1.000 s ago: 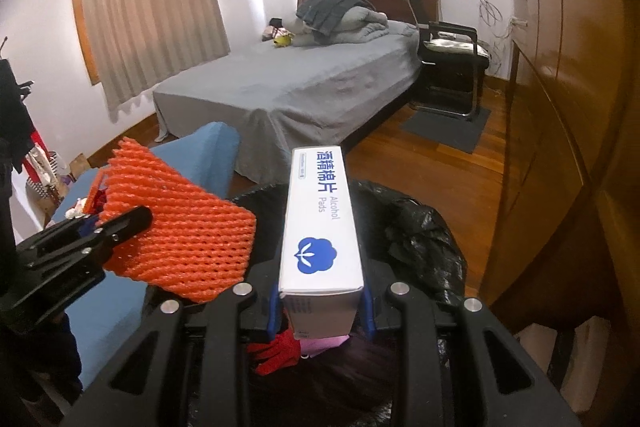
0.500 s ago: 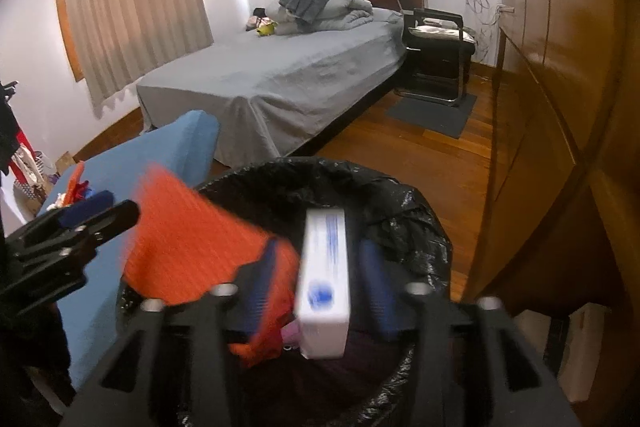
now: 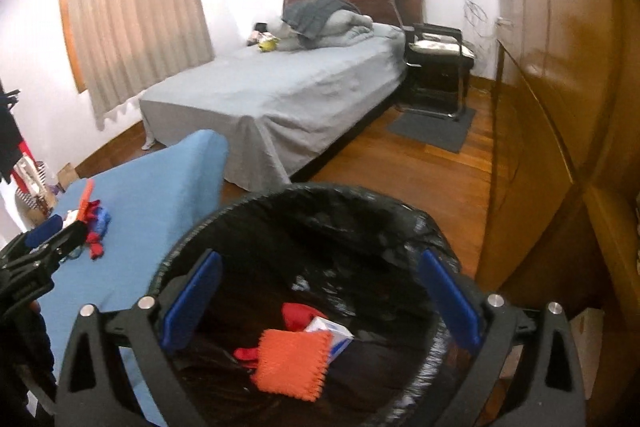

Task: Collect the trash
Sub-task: 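Move both open grippers back over the remaining items on the mat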

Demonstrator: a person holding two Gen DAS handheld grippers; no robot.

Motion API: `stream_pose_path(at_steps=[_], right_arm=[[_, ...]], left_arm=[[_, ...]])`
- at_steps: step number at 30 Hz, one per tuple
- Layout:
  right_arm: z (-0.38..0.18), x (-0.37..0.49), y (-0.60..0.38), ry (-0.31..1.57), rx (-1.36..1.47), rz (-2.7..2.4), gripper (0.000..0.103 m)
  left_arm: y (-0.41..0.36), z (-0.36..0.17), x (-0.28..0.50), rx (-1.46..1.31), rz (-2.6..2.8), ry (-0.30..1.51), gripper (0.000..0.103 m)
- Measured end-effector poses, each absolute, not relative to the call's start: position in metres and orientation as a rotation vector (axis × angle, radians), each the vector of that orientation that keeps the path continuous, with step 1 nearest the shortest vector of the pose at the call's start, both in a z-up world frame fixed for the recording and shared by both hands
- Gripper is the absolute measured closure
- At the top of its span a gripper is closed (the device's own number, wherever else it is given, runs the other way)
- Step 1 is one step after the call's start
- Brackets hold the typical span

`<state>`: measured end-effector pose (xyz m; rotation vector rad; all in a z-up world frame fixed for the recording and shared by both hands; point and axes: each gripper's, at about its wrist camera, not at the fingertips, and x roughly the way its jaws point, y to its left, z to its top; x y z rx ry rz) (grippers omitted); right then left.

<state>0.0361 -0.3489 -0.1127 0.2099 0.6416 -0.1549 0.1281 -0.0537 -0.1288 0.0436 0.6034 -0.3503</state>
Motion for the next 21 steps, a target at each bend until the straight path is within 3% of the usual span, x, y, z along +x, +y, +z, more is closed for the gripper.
stream_pose_path(at_steps=[21], right_arm=[[-0.109, 0.134, -0.179, 0.615, 0.135, 0.157, 0.006]], left_arm=[[0.133, -0.136, 0.144, -0.054, 0.107, 0.593, 0.013]])
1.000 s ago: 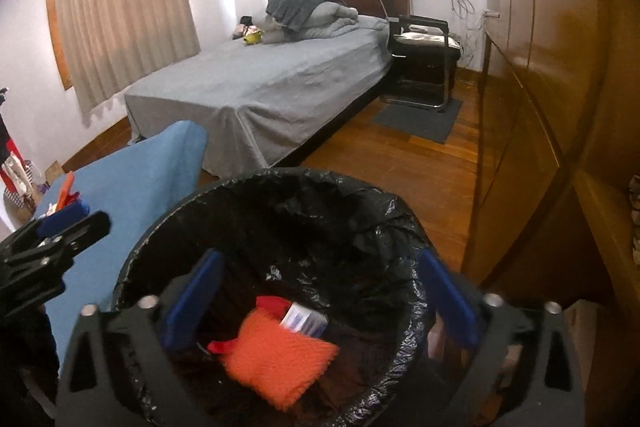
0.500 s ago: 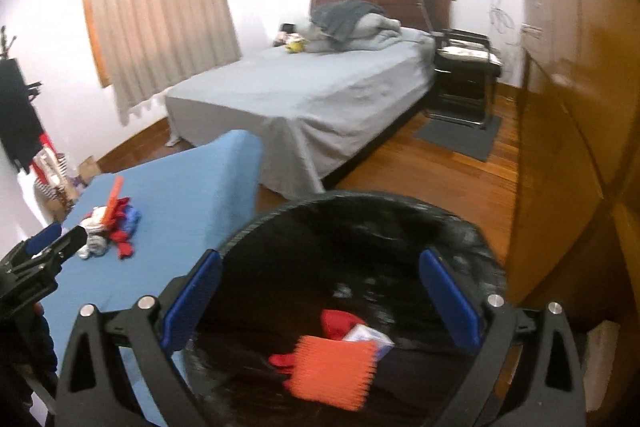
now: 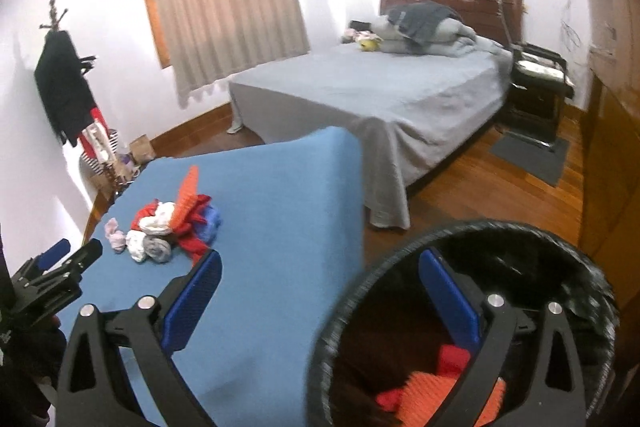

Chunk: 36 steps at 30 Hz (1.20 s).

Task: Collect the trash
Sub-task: 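Move both open grippers back over the remaining items on the mat, then grasp the white plastic bag ball with the left gripper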

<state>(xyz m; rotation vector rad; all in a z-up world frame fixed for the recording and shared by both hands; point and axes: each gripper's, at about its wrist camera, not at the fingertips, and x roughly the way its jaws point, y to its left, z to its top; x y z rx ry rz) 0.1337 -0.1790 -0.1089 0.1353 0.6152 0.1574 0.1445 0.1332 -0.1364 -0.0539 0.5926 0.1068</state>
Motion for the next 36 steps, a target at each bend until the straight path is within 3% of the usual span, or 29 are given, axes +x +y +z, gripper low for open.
stream_pose_path(at_steps=[4, 6, 17, 28, 32, 36], right_arm=[[-0.115, 0.155, -0.154, 0.622, 0.119, 0.186, 0.006], [-0.119, 0.163, -0.146, 0.624, 0.113, 0.189, 0.006], [-0.151, 0.207, -0.102, 0.675, 0.078, 0.217, 0.006], [-0.167, 0.219, -0.087, 0.701, 0.05, 0.235, 0.006], [-0.17, 0.22, -0.082, 0.711, 0.046, 0.243, 0.006], [-0.171, 0.22, -0.078, 0.717, 0.041, 0.25, 0.006]], left_arm=[[0.158, -0.148, 0.162, -0.065, 0.148, 0.613, 0.013], [0.168, -0.156, 0.175, -0.074, 0.155, 0.633, 0.02], [0.205, -0.191, 0.221, -0.102, 0.17, 0.706, 0.023], [0.225, -0.215, 0.252, -0.176, 0.142, 0.768, 0.039], [0.224, -0.215, 0.253, -0.194, 0.116, 0.77, 0.051], [0.219, -0.215, 0.253, -0.198, 0.084, 0.764, 0.07]])
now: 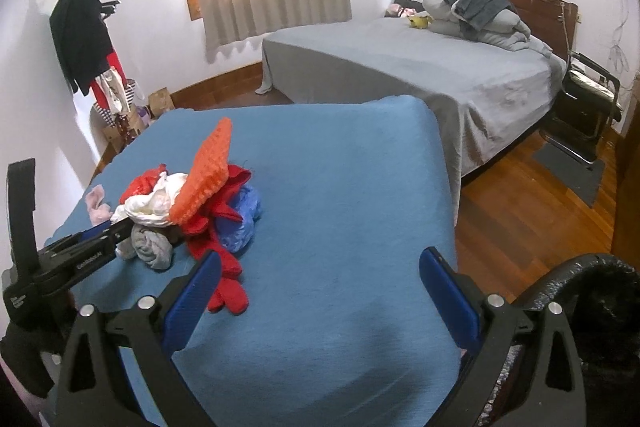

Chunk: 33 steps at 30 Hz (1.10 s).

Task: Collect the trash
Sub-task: 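Grasp the white plastic bag ball with the left gripper, then grasp the orange foam net sleeve with the right gripper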

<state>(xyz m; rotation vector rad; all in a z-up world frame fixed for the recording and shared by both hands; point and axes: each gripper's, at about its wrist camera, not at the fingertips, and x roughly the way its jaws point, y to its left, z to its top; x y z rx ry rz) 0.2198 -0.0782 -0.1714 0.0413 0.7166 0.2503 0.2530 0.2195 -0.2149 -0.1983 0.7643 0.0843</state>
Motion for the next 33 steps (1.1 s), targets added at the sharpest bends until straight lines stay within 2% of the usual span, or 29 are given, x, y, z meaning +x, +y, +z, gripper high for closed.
stream_pose_path(at_steps=[3, 14, 19, 25, 26, 29, 33], right_arm=[[-0.171, 0.22, -0.075, 0.717, 0.039, 0.26, 0.006], [-0.162, 0.227, -0.063, 0.674, 0.046, 0.322, 0.006], [-0.153, 0.245, -0.048, 0.659, 0.074, 0.383, 0.014], [-0.151, 0.267, -0.029, 0.678, 0.073, 0.424, 0.03], [-0.153, 0.27, -0.026, 0.689, 0.073, 0.429, 0.037], [-0.158, 0.279, -0.021, 0.726, 0.077, 0.454, 0.047], [-0.163, 0.281, -0.013, 0.756, 0.058, 0.481, 0.067]], left_arm=[[0.216, -0.213, 0.25, -0.183, 0.082, 0.744, 0.076], [0.213, -0.185, 0.219, -0.196, 0.097, 0.67, 0.077], [0.215, -0.165, 0.213, -0.191, 0.113, 0.616, 0.077], [0.216, -0.151, 0.223, -0.166, 0.128, 0.589, 0.077], [0.216, -0.15, 0.223, -0.163, 0.129, 0.587, 0.077], [0.217, -0.148, 0.226, -0.159, 0.132, 0.584, 0.077], [0.217, -0.147, 0.227, -0.16, 0.131, 0.589, 0.077]])
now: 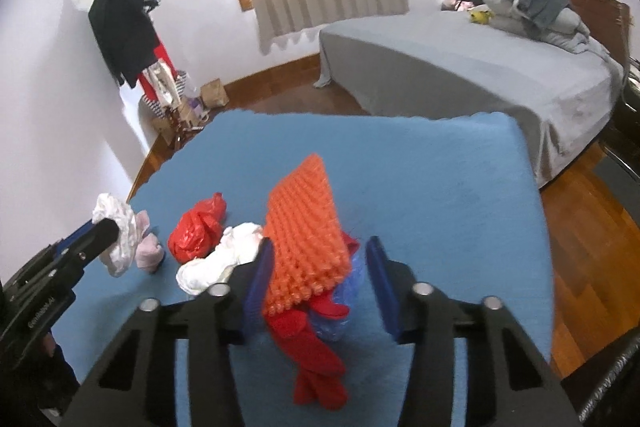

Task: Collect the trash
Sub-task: 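Grasp the orange foam net sleeve with the right gripper, then carry the white bag ball and orange sleeve in both grippers toward the bin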

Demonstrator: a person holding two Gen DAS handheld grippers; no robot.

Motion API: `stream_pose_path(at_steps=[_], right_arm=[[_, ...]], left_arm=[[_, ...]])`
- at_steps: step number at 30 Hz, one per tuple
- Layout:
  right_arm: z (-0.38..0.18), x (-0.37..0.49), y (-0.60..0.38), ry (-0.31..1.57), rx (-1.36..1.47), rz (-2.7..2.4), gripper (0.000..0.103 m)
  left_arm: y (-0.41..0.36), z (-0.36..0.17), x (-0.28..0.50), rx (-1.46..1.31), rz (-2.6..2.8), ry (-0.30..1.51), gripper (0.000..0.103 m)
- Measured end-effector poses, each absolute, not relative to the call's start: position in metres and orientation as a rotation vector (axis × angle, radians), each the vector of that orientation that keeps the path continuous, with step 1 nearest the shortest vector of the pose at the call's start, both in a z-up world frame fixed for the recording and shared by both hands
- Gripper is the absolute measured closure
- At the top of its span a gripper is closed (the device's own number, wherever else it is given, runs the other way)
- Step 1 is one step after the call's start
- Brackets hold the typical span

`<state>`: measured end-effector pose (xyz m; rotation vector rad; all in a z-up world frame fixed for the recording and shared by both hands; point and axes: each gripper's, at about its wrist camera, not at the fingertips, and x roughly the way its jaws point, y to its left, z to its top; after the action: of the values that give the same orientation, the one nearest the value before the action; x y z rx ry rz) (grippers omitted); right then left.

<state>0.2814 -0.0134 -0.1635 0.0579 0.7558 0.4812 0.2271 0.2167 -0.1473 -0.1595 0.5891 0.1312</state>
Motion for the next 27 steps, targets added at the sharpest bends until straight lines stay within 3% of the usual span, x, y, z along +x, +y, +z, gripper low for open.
stream_pose_path(at_steps=[3, 5, 27], right_arm=[[-0.164, 0.279, -0.012, 0.765, 0.06, 0.504, 0.087], [-0.161, 0.277, -0.013, 0.757, 0.068, 0.532, 0.092], [-0.085, 0.194, -0.068, 0.591, 0.138, 0.552, 0.093]], left_arm=[[0.217, -0.148, 0.228, -0.158, 0.131, 0.593, 0.077], [0.217, -0.147, 0.228, -0.159, 0.132, 0.594, 0.077], [0.177, -0.118, 0.173, -0.127, 0.107, 0.553, 0.077]])
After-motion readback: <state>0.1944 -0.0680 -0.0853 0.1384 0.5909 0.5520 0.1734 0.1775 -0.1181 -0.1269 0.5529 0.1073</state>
